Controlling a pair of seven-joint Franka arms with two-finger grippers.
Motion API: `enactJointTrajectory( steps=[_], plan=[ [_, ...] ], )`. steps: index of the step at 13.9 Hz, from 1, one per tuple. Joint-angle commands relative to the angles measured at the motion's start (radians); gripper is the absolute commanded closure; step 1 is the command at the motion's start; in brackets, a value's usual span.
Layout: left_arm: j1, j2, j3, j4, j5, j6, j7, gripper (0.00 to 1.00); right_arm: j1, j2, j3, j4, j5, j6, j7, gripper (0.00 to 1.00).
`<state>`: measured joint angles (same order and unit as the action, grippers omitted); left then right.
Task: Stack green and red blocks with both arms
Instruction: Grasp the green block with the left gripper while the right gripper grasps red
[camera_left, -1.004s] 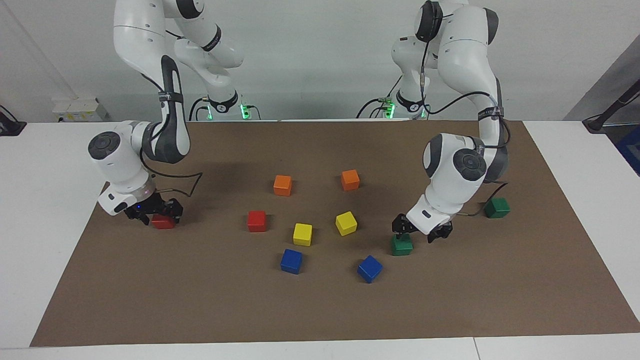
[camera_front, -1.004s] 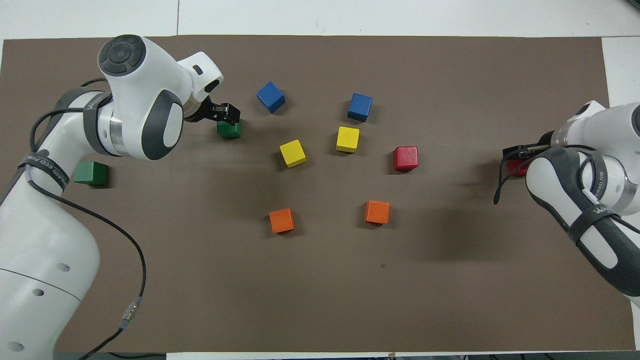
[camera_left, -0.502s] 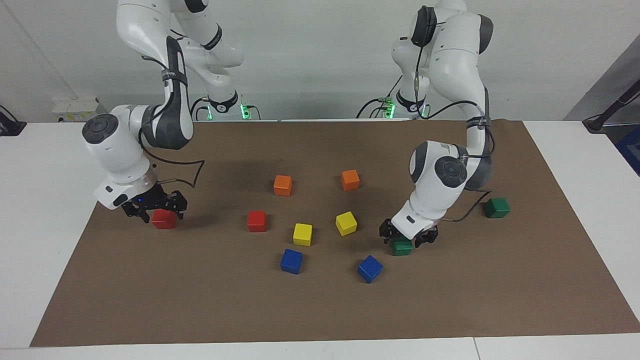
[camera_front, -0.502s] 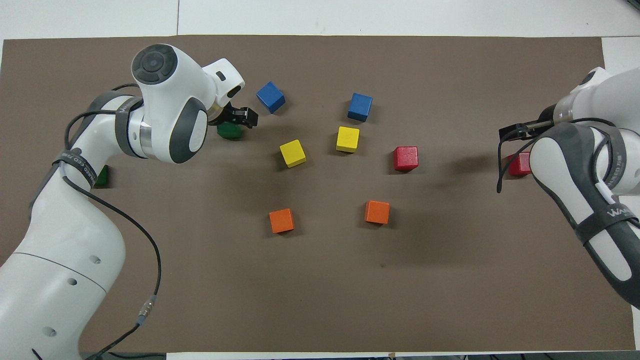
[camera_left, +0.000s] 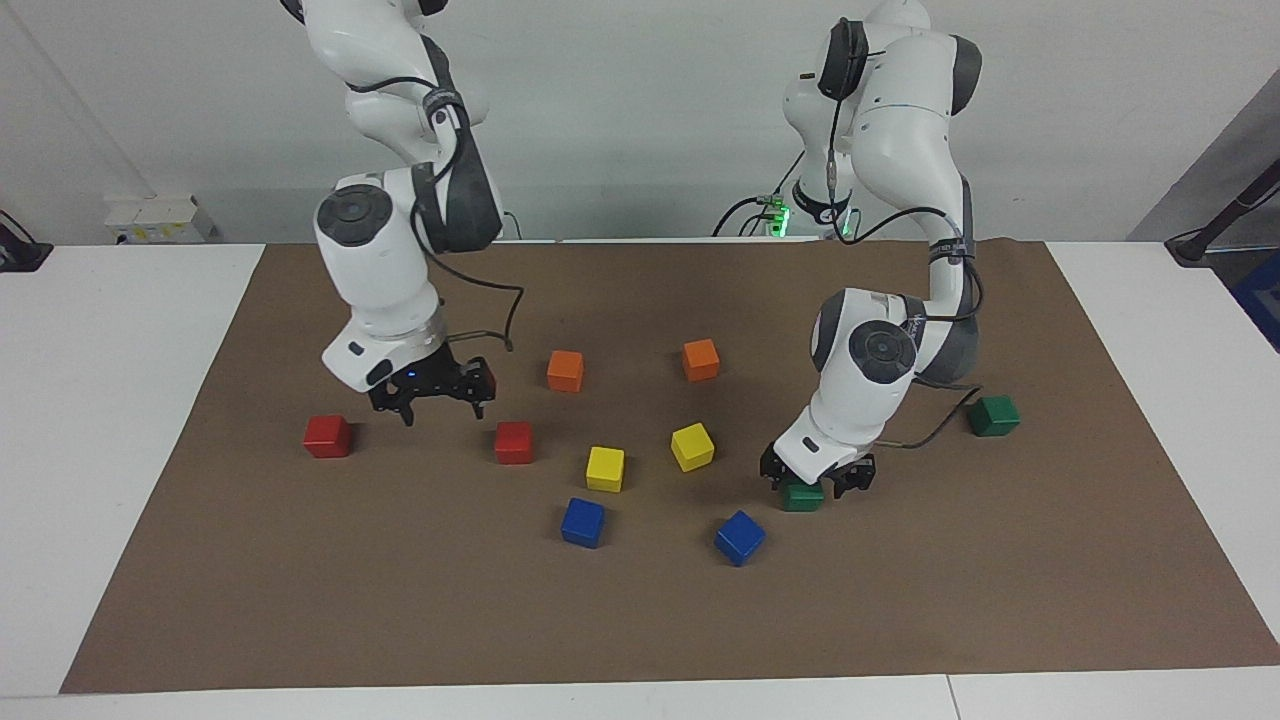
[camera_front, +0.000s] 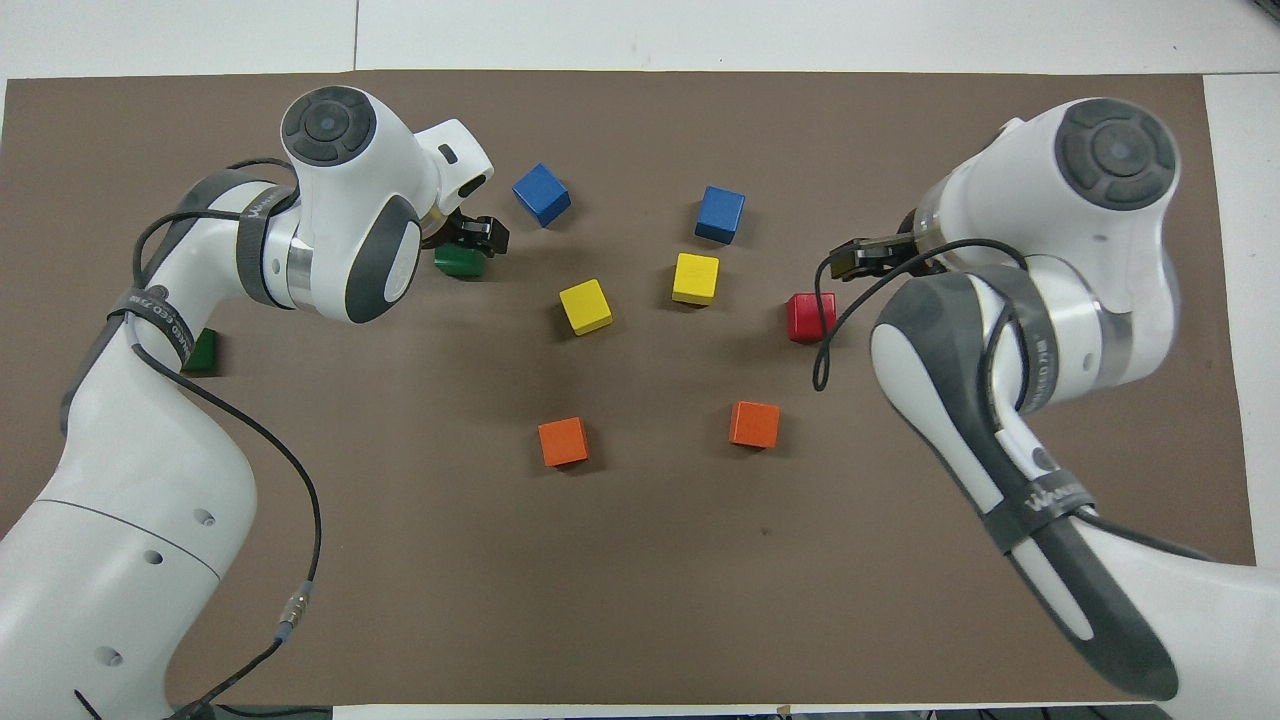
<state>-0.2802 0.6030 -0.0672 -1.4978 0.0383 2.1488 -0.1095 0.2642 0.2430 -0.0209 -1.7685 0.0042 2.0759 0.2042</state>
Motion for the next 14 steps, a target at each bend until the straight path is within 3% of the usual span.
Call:
enactJointTrajectory(
  steps=[1, 3, 4, 8, 11, 14],
  plan=[
    [-0.007, 0.018, 0.006, 0.001, 0.029, 0.031, -0.019, 0.34, 0.044, 0.016, -0.002, -0.044, -0.015, 0.051, 0.104, 0.00],
    [-0.013, 0.011, 0.009, -0.025, 0.038, 0.048, -0.019, 0.71, 0.052, 0.030, -0.001, -0.095, -0.012, 0.128, 0.154, 0.00],
    [-0.013, 0.011, 0.007, -0.025, 0.038, 0.042, -0.019, 1.00, 0.055, 0.036, 0.001, -0.095, -0.007, 0.133, 0.179, 0.00],
    [0.004, 0.001, 0.009, 0.005, 0.026, -0.013, -0.016, 1.00, 0.066, 0.059, 0.001, -0.112, -0.001, 0.168, 0.215, 0.00],
    [0.108, -0.090, 0.006, 0.001, 0.026, -0.091, 0.016, 1.00, 0.066, 0.073, 0.001, -0.135, 0.000, 0.207, 0.230, 0.00],
    [0.231, -0.208, 0.004, -0.094, 0.025, -0.138, 0.157, 1.00, 0.067, 0.085, 0.001, -0.152, 0.002, 0.240, 0.231, 0.00]
  ],
)
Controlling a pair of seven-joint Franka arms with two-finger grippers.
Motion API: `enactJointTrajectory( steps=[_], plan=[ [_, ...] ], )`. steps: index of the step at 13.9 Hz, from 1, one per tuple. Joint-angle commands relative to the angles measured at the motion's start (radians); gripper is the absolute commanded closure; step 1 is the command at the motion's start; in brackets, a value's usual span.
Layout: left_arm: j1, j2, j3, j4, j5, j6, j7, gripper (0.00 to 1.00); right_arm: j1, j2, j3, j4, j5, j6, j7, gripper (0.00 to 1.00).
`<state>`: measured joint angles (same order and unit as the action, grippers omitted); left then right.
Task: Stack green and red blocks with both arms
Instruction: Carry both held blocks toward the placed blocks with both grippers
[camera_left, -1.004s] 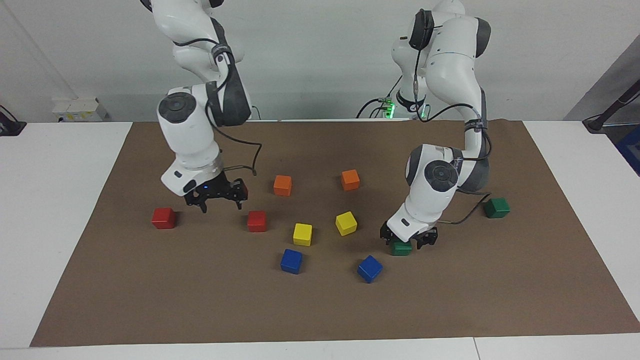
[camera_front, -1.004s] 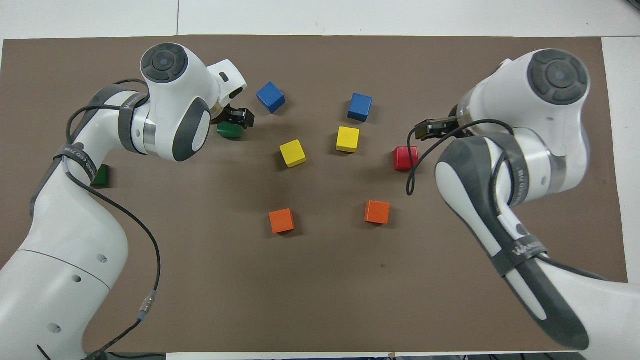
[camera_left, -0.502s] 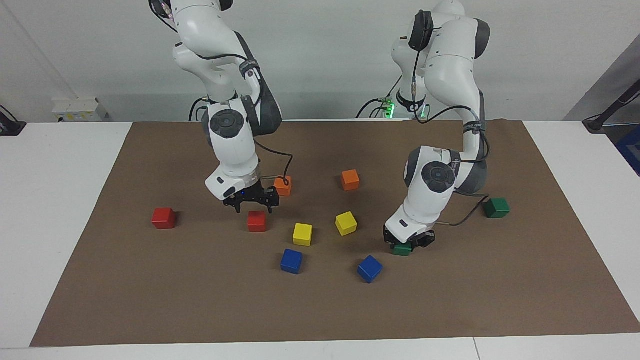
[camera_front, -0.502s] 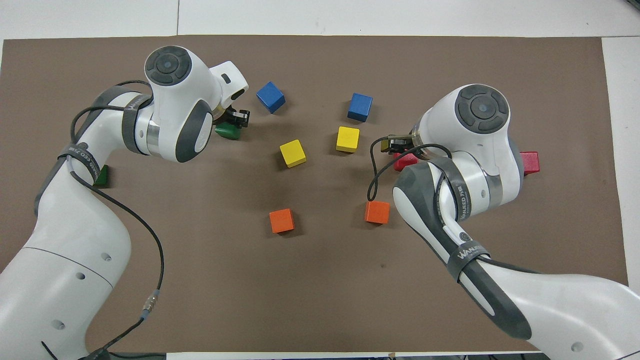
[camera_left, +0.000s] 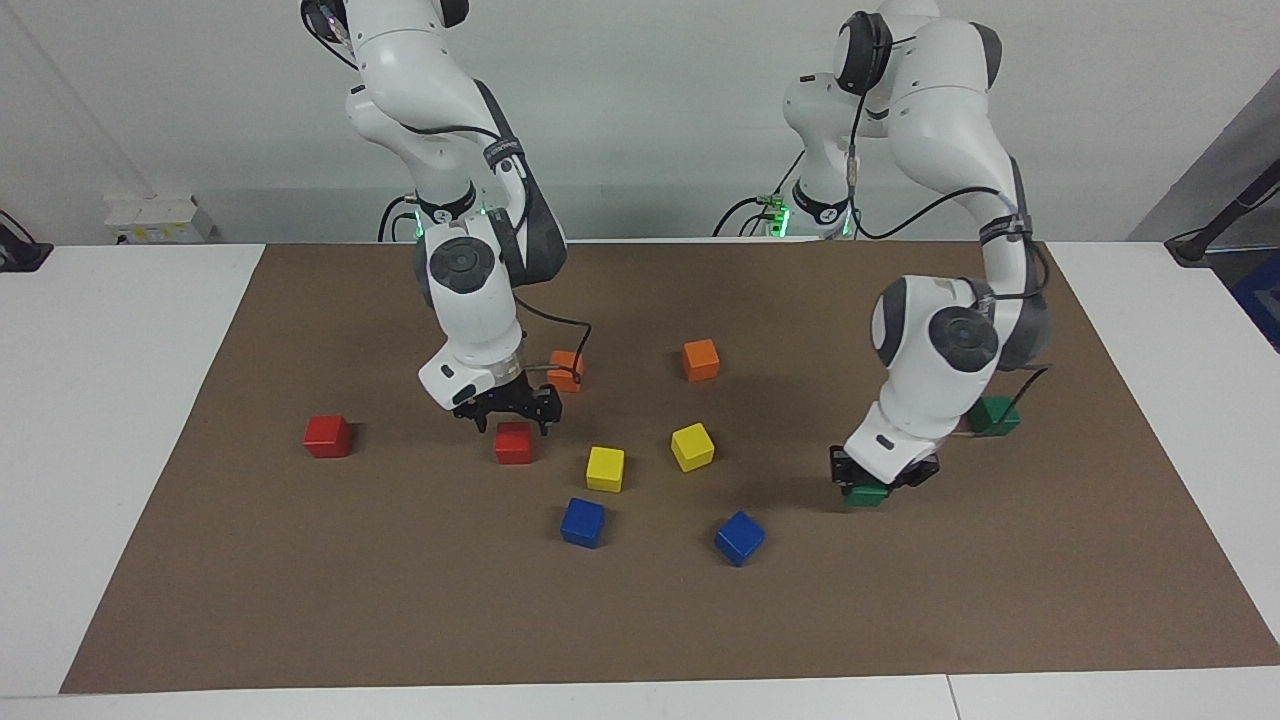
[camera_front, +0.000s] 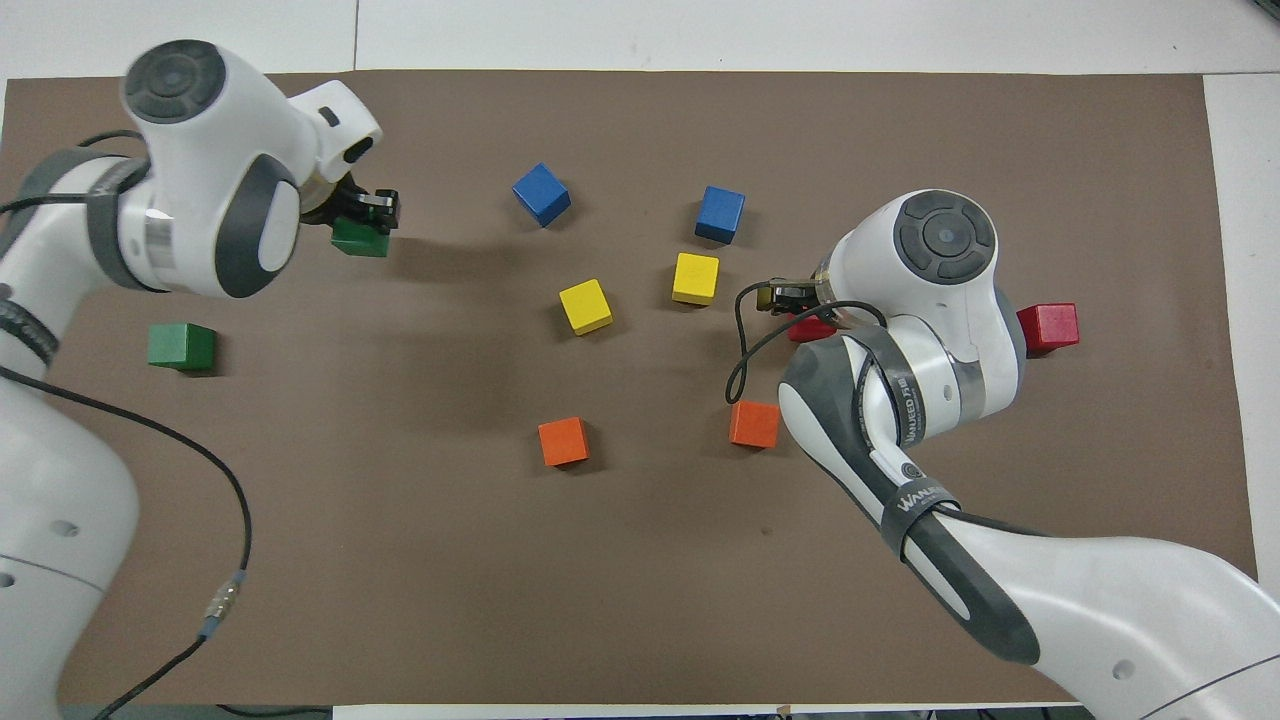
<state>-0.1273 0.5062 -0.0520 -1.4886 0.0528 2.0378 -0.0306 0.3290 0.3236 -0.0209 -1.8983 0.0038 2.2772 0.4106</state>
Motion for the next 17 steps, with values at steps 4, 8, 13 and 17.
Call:
enactJointTrajectory(
  steps=[4, 8, 13, 17],
  plan=[
    [0.251, -0.212, -0.011, -0.226, -0.014, -0.024, 0.374, 1.00, 0.001, 0.011, 0.001, -0.067, 0.002, 0.102, 0.023, 0.00],
    [0.328, -0.276, -0.011, -0.369, -0.036, 0.071, 0.480, 1.00, -0.001, 0.019, 0.001, -0.076, 0.002, 0.113, 0.022, 0.20],
    [0.382, -0.345, -0.012, -0.492, -0.076, 0.166, 0.523, 1.00, -0.033, 0.017, -0.001, -0.032, -0.007, 0.050, -0.047, 1.00],
    [0.393, -0.360, -0.009, -0.547, -0.137, 0.237, 0.555, 1.00, -0.163, 0.017, 0.001, 0.096, -0.013, -0.087, -0.260, 1.00]
  ],
)
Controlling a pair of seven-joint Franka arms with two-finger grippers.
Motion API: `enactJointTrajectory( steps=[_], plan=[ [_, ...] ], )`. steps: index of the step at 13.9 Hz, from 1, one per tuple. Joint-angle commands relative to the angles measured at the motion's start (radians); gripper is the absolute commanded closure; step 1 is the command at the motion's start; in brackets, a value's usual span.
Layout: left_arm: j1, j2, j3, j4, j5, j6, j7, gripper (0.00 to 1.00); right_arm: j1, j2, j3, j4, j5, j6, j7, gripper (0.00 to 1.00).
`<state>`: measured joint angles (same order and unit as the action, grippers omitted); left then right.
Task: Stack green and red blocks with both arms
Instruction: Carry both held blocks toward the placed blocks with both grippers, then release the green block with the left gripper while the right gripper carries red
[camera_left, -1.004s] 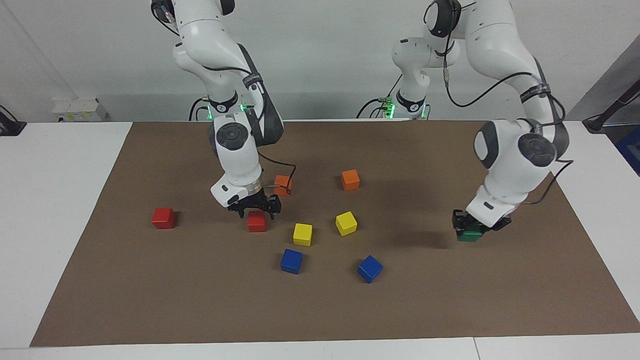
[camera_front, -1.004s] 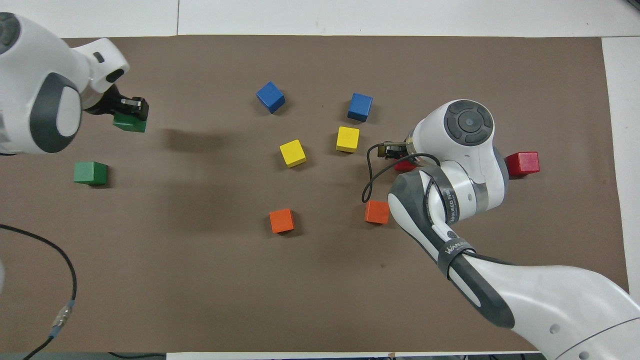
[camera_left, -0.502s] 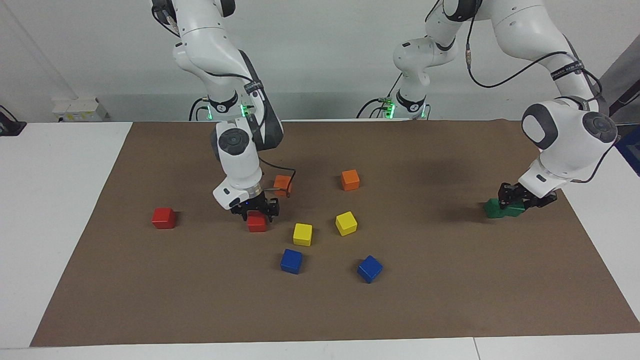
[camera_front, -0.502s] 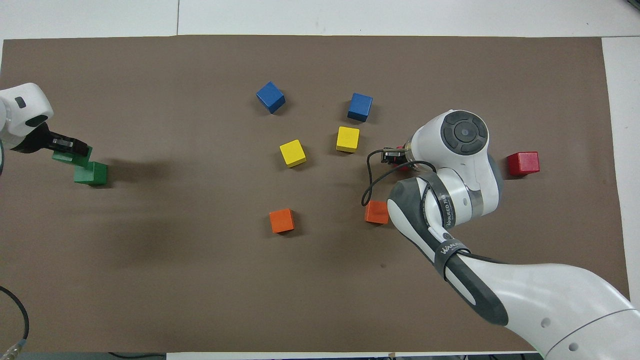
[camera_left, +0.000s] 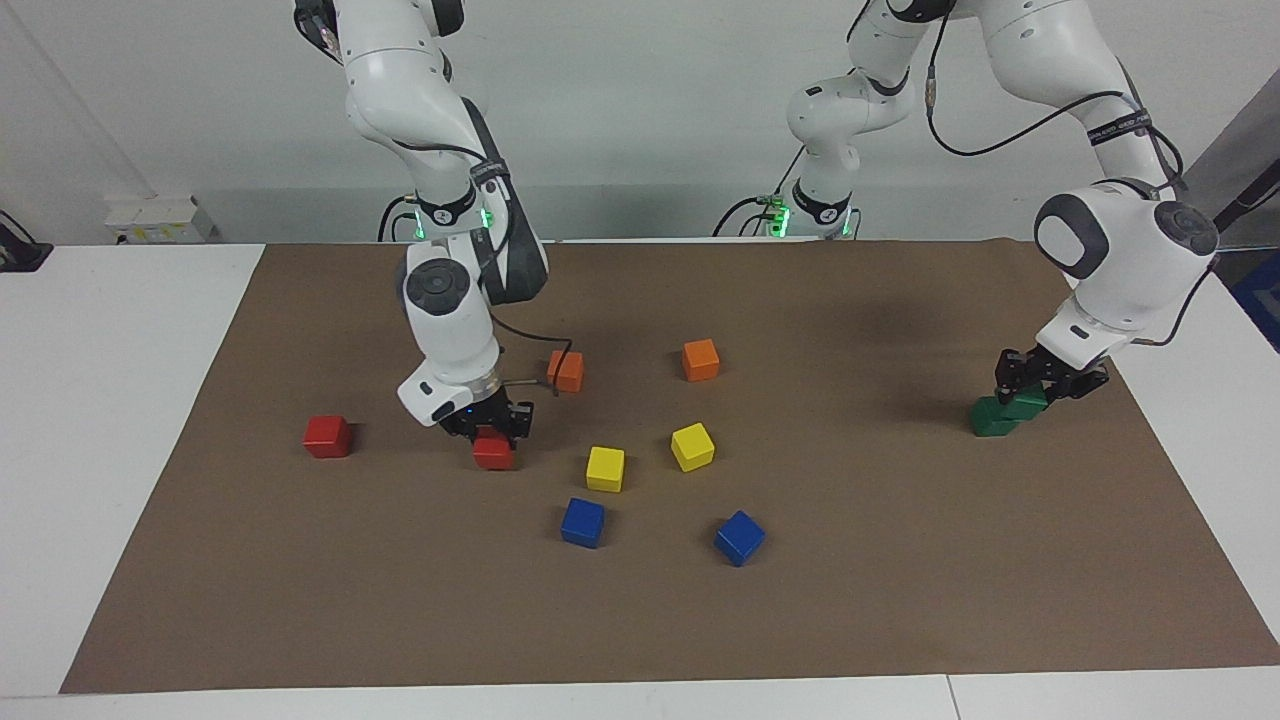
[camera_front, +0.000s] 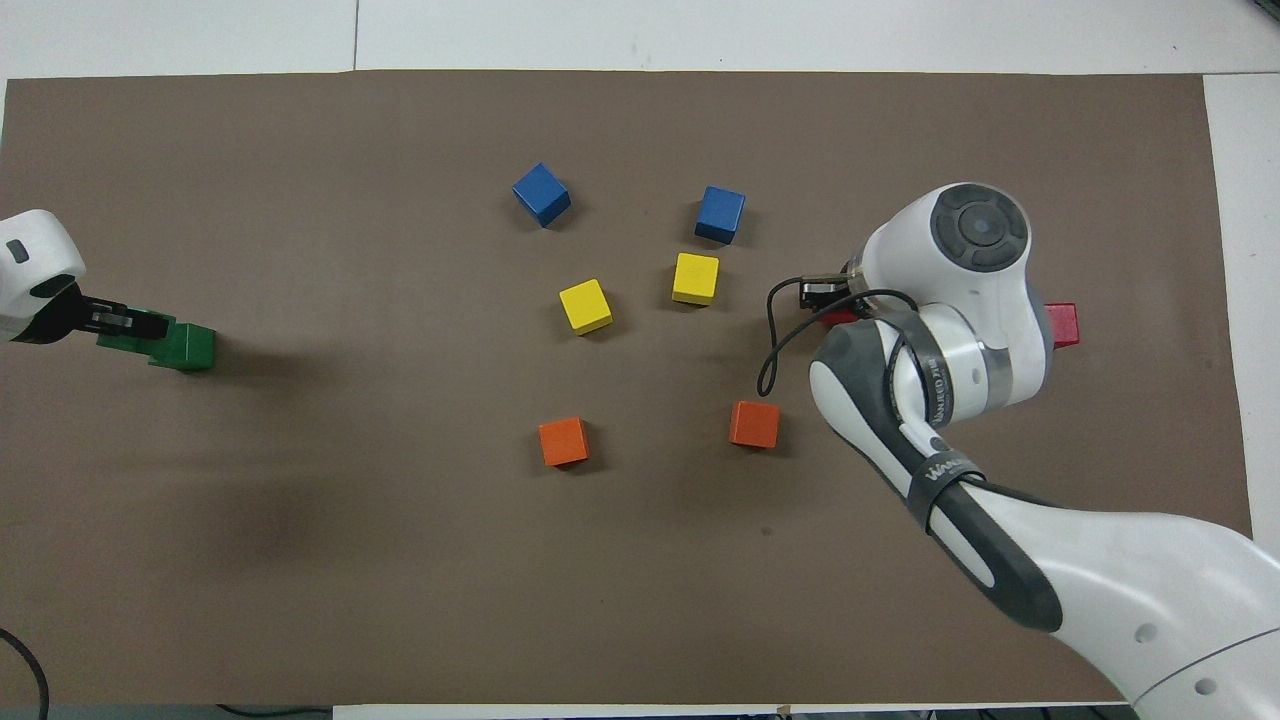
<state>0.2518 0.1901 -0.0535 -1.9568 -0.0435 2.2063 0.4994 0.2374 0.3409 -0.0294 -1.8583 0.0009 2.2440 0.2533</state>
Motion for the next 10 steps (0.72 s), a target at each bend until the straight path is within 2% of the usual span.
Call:
enactJointTrajectory(
  steps=[1, 7, 10],
  plan=[
    [0.014, -0.050, -0.008, -0.103, -0.041, 0.099, 0.022, 1.00, -0.093, -0.002, 0.009, 0.056, -0.010, -0.053, -0.136, 1.00],
    [0.003, -0.057, -0.006, -0.123, -0.041, 0.121, 0.010, 1.00, -0.202, -0.005, 0.006, 0.053, -0.010, -0.040, -0.294, 1.00],
    [0.003, -0.058, -0.006, -0.129, -0.041, 0.122, 0.010, 1.00, -0.216, -0.003, 0.006, 0.051, -0.010, -0.034, -0.318, 1.00]
  ],
)
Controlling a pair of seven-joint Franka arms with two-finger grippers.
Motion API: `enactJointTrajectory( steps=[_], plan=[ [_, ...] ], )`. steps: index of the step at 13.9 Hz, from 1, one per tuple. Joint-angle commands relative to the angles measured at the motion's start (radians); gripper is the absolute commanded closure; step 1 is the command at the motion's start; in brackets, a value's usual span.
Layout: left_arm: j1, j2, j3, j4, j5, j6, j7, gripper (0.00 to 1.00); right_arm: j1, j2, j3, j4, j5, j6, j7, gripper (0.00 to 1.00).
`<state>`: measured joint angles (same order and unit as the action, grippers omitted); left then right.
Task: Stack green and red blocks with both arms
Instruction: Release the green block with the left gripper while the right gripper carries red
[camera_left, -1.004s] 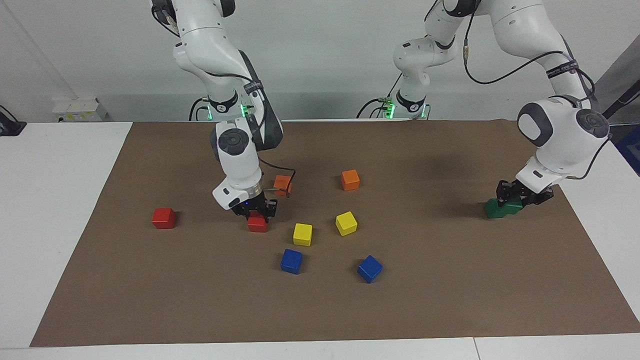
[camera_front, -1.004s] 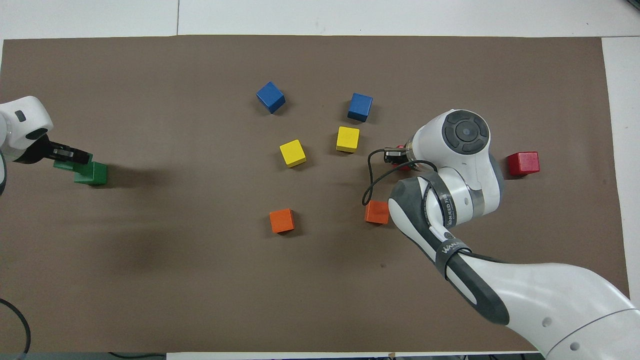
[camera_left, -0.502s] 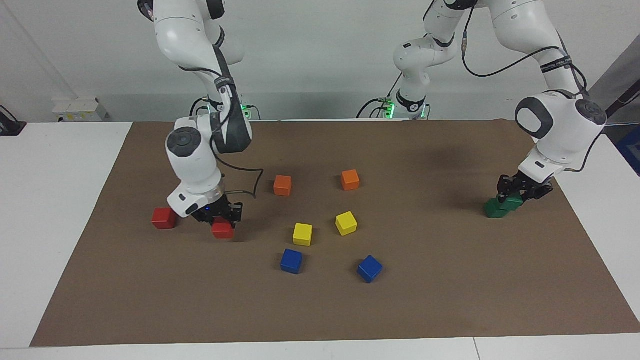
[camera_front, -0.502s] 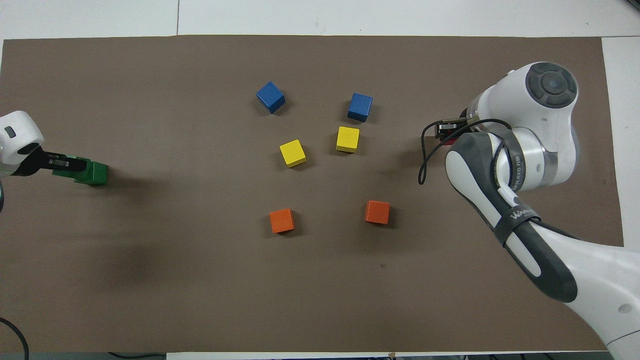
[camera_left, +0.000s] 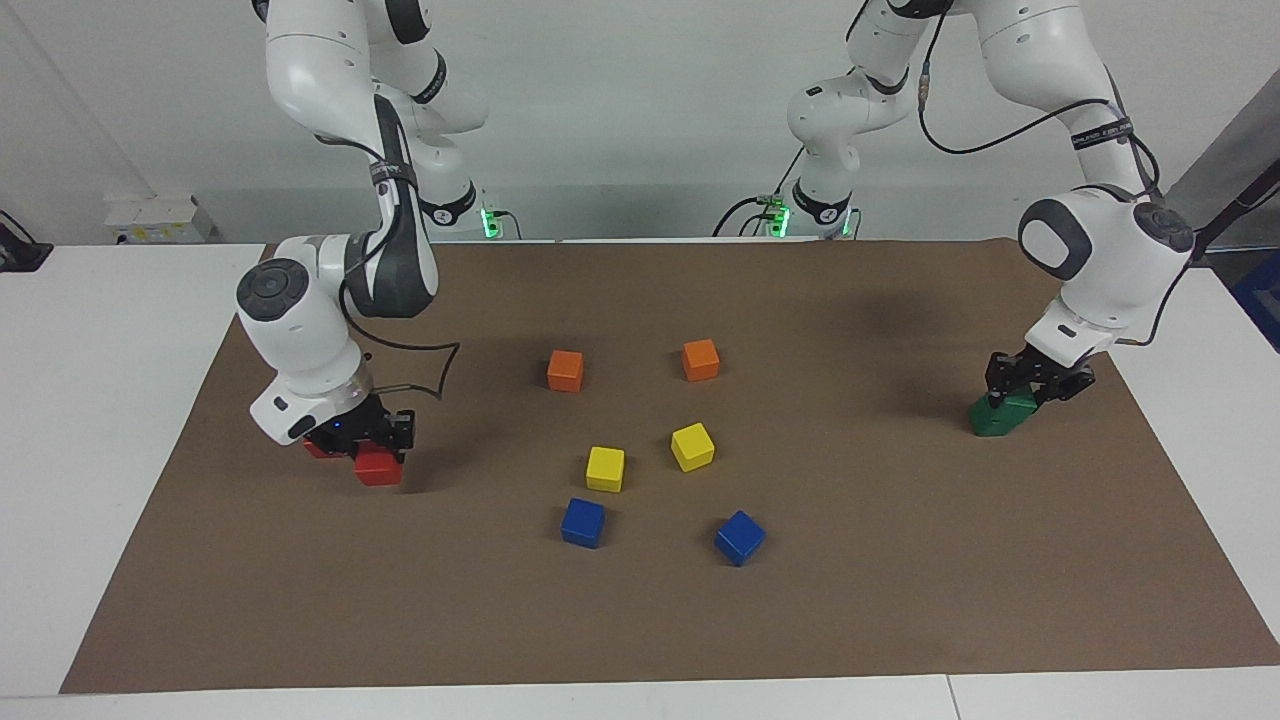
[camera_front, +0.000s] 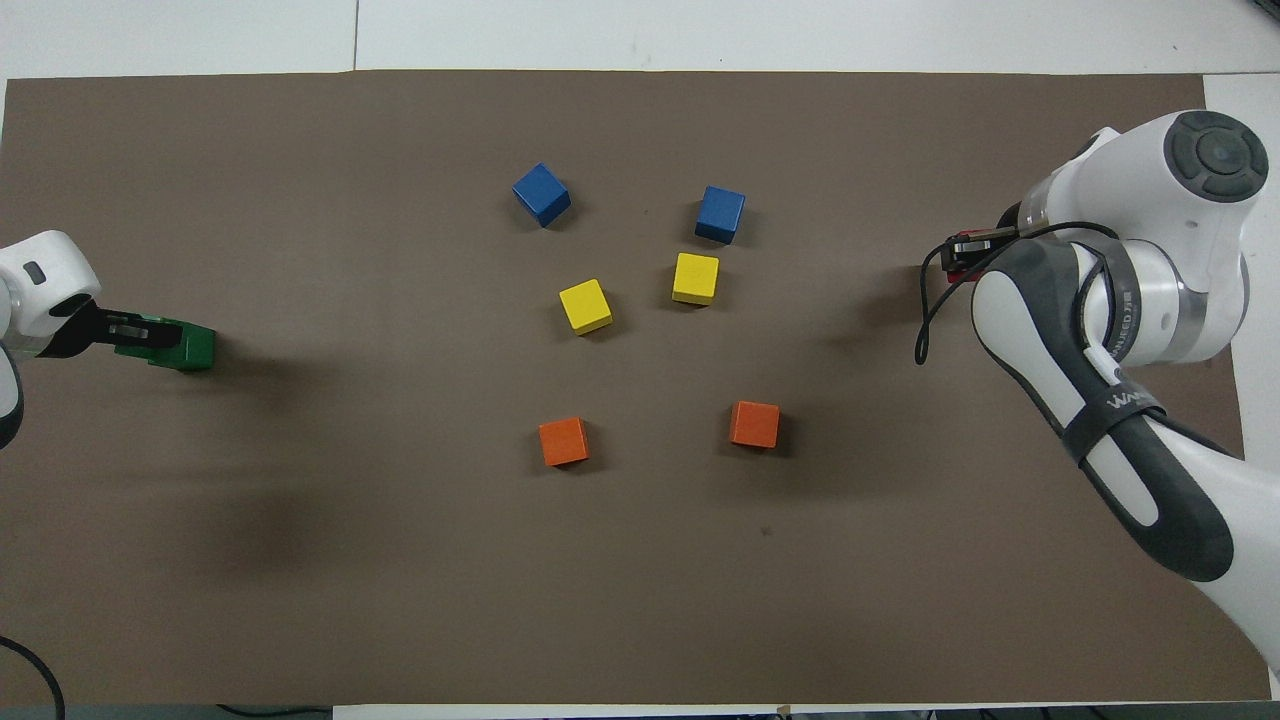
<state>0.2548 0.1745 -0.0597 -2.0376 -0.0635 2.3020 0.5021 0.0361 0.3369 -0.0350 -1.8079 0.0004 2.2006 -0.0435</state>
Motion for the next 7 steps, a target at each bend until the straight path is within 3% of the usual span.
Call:
enactJointTrajectory(
  steps=[1, 7],
  plan=[
    [0.000, -0.043, 0.000, -0.049, -0.021, 0.027, 0.006, 1.00, -0.018, 0.001, 0.012, 0.001, -0.010, 0.011, -0.021, 1.00],
    [-0.002, -0.043, 0.000, -0.059, -0.021, 0.059, 0.003, 1.00, -0.062, 0.033, 0.013, -0.010, -0.002, 0.077, -0.094, 1.00]
  ],
)
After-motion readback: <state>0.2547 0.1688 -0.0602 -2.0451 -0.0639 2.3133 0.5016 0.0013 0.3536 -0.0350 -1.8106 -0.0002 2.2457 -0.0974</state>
